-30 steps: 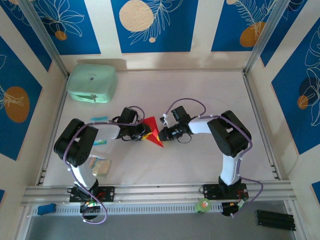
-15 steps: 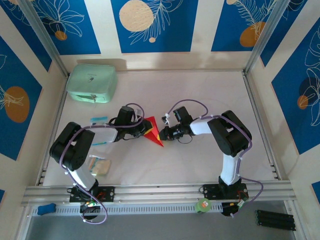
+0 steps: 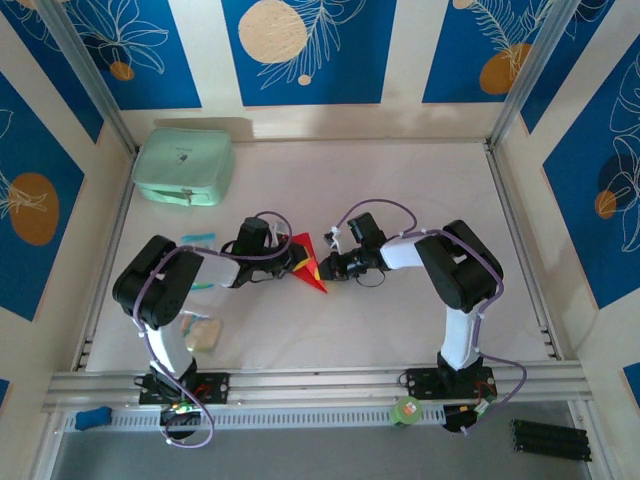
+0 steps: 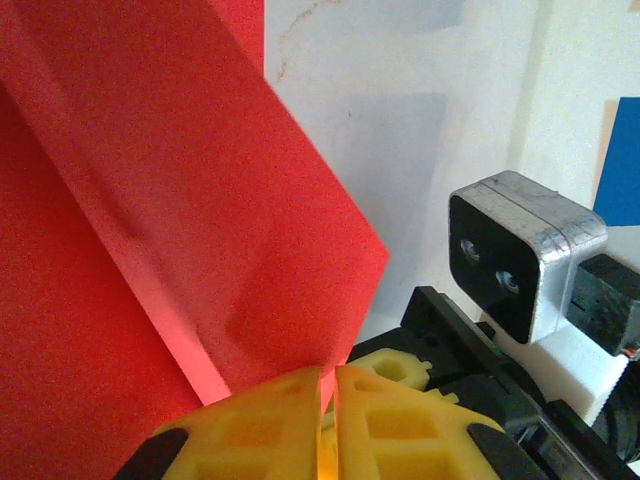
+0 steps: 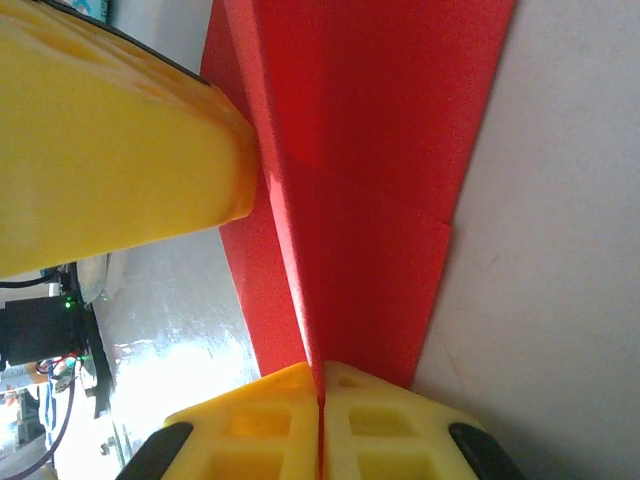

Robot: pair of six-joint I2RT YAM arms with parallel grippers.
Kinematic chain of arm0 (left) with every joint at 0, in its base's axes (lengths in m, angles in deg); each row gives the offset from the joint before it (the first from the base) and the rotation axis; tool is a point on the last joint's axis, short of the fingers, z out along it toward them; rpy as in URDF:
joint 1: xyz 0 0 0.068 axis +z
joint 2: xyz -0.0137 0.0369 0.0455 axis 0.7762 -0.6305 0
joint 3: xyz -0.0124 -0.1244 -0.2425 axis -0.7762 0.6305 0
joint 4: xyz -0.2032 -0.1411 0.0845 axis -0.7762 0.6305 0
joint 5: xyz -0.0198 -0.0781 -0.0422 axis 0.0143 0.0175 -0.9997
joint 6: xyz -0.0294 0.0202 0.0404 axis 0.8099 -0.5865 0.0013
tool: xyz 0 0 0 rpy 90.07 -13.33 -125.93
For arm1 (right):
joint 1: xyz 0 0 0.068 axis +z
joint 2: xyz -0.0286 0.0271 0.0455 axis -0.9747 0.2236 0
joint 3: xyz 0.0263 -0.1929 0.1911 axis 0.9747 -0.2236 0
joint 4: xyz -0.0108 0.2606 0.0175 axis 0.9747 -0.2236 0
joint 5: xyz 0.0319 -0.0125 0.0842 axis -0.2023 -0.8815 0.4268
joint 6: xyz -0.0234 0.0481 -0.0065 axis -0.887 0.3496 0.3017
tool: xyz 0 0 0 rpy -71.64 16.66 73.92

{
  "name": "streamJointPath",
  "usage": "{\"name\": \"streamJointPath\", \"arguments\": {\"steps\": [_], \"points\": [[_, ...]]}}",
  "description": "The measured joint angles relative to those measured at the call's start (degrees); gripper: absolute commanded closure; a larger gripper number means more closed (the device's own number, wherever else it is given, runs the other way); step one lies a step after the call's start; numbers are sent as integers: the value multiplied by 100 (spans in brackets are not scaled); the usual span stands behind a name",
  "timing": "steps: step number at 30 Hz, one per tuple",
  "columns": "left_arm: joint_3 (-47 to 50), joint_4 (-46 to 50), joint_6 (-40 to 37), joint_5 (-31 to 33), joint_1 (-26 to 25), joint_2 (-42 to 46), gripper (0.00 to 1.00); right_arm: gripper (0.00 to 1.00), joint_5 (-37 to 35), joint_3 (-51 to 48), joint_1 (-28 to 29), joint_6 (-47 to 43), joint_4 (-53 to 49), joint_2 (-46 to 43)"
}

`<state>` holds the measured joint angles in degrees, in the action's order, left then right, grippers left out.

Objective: Fold a paper plane with a square sheet of paper (pick it up from the middle)
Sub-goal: Fourth fold the wing at the center of the table.

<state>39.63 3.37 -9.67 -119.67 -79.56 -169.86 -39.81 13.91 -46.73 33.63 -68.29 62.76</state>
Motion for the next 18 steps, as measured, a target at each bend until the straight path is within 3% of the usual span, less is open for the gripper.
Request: {"name": "streamJointPath", "arguments": {"steps": [8, 18], "points": [[-35, 9, 0, -20, 0, -234, 87, 83, 149, 7, -17, 33, 24, 17], [-109, 24, 0, -59, -4, -247, 87, 84, 192, 46, -28, 103, -9, 46]]}}
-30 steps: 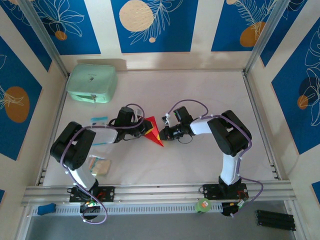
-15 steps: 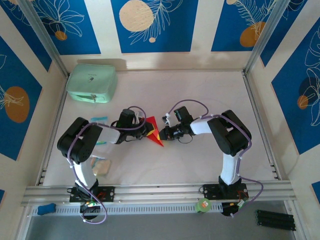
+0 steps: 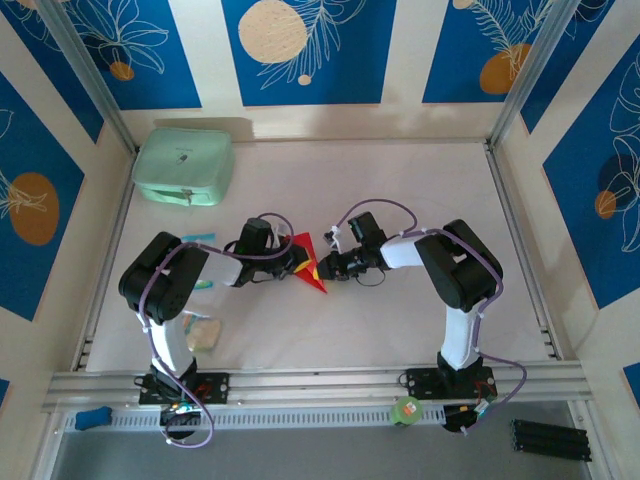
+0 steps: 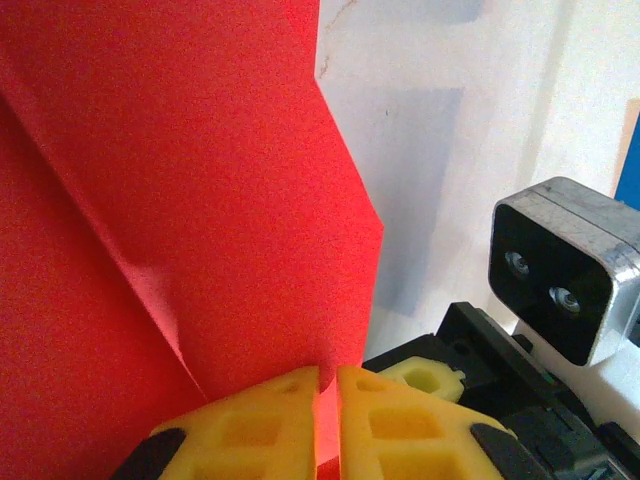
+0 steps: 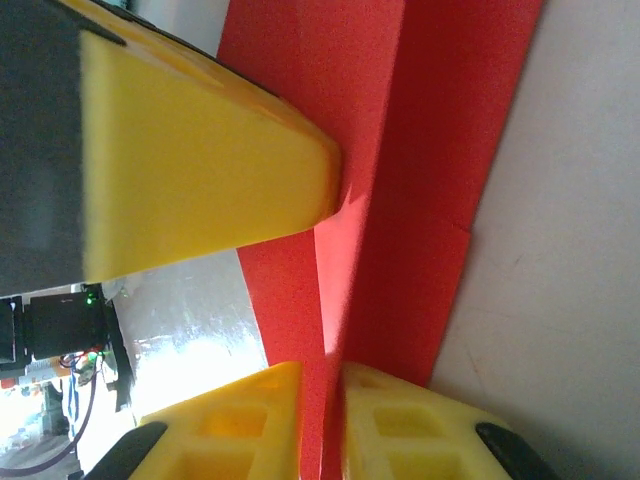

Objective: Fold a paper plane with a square sheet of paper (pick it up from the middle)
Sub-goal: Fourth fold the wing at the center of the table.

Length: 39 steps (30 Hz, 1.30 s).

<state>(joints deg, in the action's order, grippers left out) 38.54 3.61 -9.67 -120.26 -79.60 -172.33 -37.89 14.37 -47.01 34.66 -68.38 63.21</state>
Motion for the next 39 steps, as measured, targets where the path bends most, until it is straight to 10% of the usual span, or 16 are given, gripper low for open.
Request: {"name": "streamJointPath", "arguments": {"steps": [29, 39], "points": [[149, -278, 42, 39, 81, 127, 88, 95, -66, -15, -48, 302, 61, 55], [61, -374, 50, 17, 81, -74, 90, 82, 52, -9, -55, 343, 76, 52]]}}
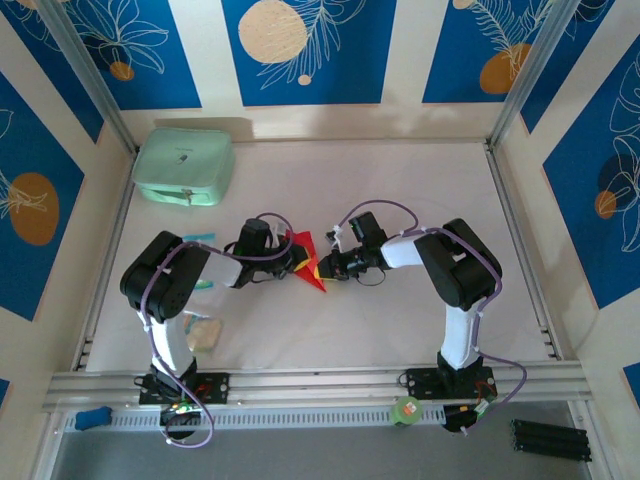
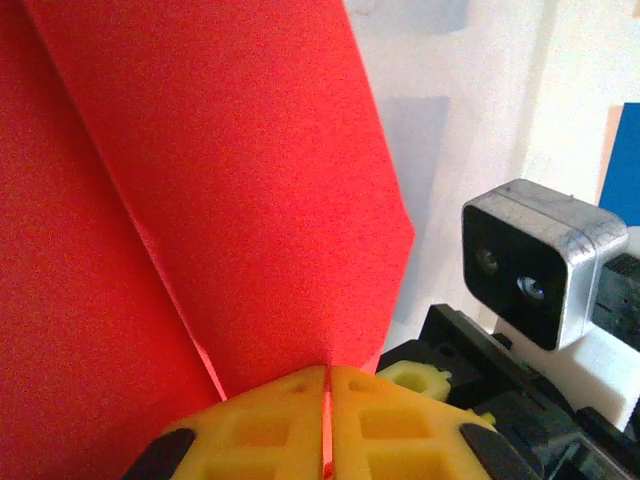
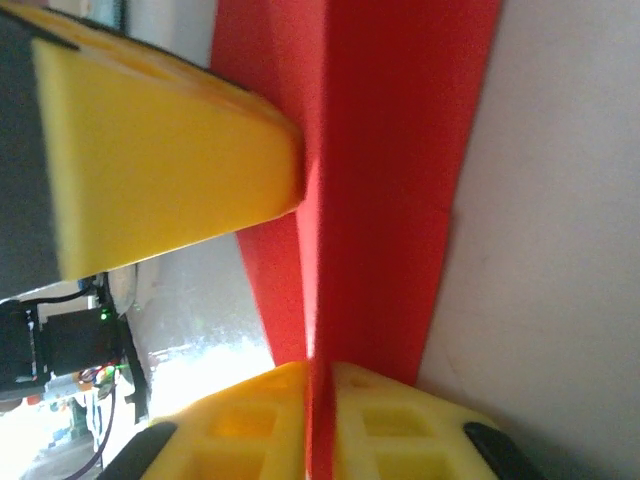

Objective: Fold a paper plane with a square sheet of paper (pick it up from the middle)
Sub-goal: Fourth fold the wing at the center of the table.

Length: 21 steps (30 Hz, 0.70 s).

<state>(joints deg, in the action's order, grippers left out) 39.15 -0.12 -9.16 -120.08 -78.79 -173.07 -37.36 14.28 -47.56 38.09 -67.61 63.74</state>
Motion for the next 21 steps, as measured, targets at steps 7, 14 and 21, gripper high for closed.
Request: {"name": "streamJointPath", "arguments": {"steps": [7, 14, 21], "points": [[-22, -9, -4, 2, 0, 0, 91, 85, 22, 11, -4, 20, -15, 0], [-22, 2, -7, 9, 0, 0, 90, 92, -55, 85, -15, 22, -168, 50], [-17, 0, -31, 26, 0, 90, 90, 93, -46, 258, -20, 22, -472, 122]]}}
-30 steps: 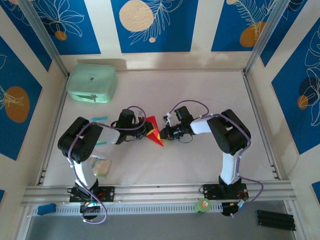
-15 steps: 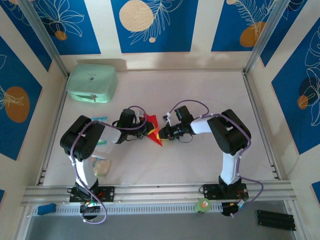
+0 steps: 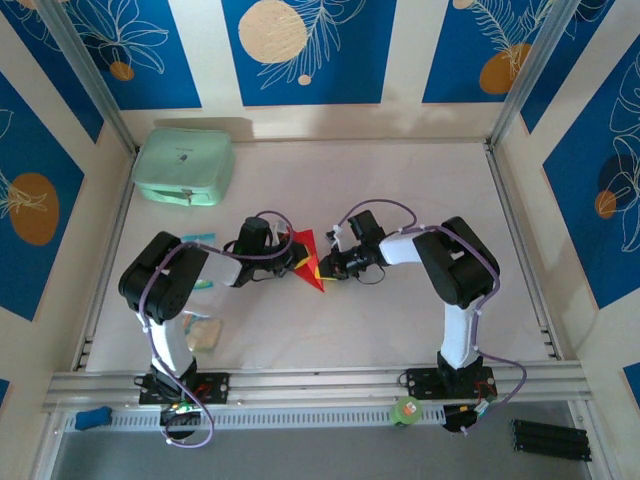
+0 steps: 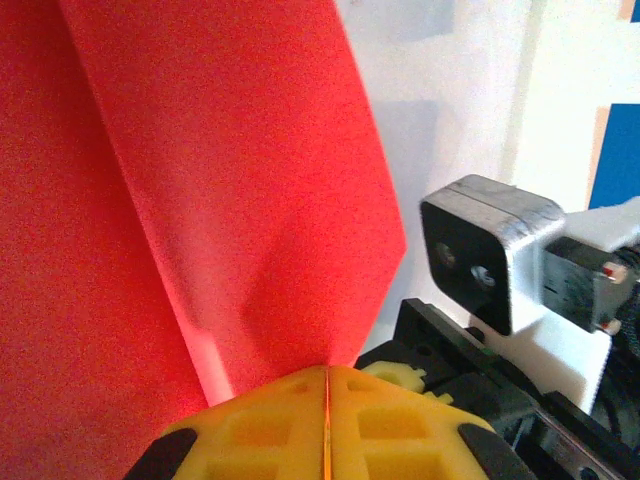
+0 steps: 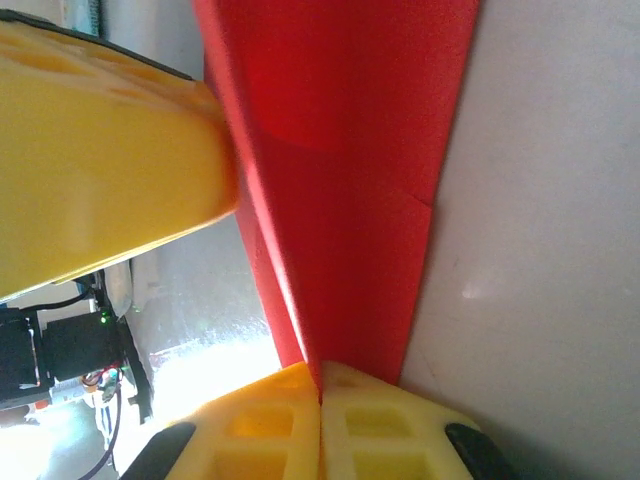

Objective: Fold a paper plane with a square sheet of paper (pick it up from the middle)
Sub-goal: Fourth fold the wing at the center of the table.

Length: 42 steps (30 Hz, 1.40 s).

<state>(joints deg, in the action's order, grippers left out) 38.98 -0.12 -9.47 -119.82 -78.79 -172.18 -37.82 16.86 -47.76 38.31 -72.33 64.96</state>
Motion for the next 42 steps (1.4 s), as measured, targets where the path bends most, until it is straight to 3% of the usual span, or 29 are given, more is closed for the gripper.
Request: {"name": "streamJointPath", "arguments": {"steps": [42], "points": [[-28, -168, 4, -2, 0, -404, 90, 88, 15, 173, -11, 46, -315, 48]]}}
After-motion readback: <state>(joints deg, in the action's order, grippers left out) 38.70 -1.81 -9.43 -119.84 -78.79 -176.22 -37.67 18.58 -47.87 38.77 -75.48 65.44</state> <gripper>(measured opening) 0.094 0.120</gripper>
